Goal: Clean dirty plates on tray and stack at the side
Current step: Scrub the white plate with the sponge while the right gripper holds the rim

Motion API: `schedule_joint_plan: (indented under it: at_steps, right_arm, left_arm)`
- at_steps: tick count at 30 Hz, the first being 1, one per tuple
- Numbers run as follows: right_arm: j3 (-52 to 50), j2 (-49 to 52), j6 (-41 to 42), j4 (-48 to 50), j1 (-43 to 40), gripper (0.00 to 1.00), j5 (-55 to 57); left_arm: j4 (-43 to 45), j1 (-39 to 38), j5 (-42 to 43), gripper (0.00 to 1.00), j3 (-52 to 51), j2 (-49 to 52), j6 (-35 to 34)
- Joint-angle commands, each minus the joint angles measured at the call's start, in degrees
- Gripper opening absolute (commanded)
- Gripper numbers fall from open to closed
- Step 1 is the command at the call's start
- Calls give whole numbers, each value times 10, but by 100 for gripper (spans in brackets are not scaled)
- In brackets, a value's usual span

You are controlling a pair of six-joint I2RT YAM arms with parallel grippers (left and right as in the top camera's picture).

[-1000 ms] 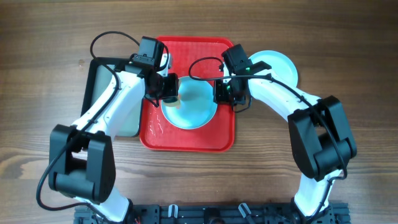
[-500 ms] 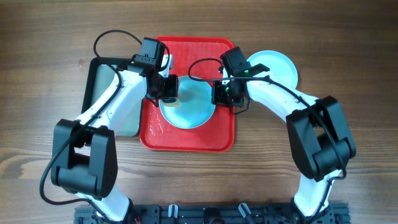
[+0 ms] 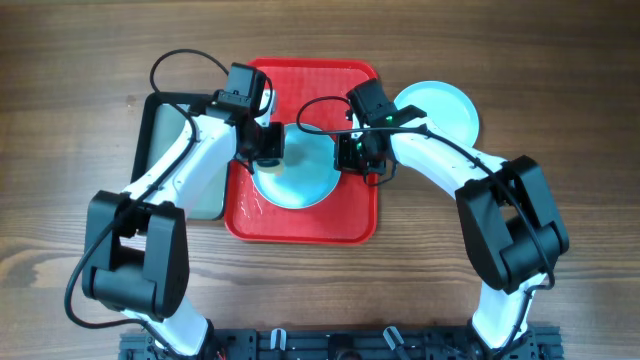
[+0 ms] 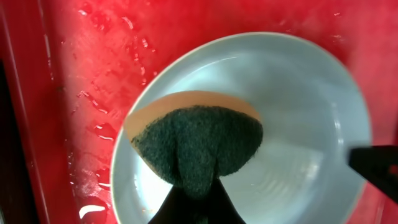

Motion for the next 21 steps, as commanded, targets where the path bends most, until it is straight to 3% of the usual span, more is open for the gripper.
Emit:
schedule_joint_plan:
  at_steps: [1, 15, 17, 19, 21]
  right_arm:
    - [-4, 11, 6, 3, 2, 4, -11]
    - [-4, 11, 0, 5, 2, 4, -10]
    - [-4, 11, 0, 4, 2, 10, -10]
    - [-4, 11, 0, 4, 2, 22, -10]
    - [-4, 11, 0, 5, 2, 26, -4]
  left_arm:
    - [16, -2, -45, 4, -25, 5, 10]
    - [74, -2, -45, 4, -66, 5, -51]
    - [88, -2, -45, 4, -75, 5, -52]
    - [95, -2, -44, 4, -77, 5, -52]
    - [97, -2, -42, 4, -77, 5, -59]
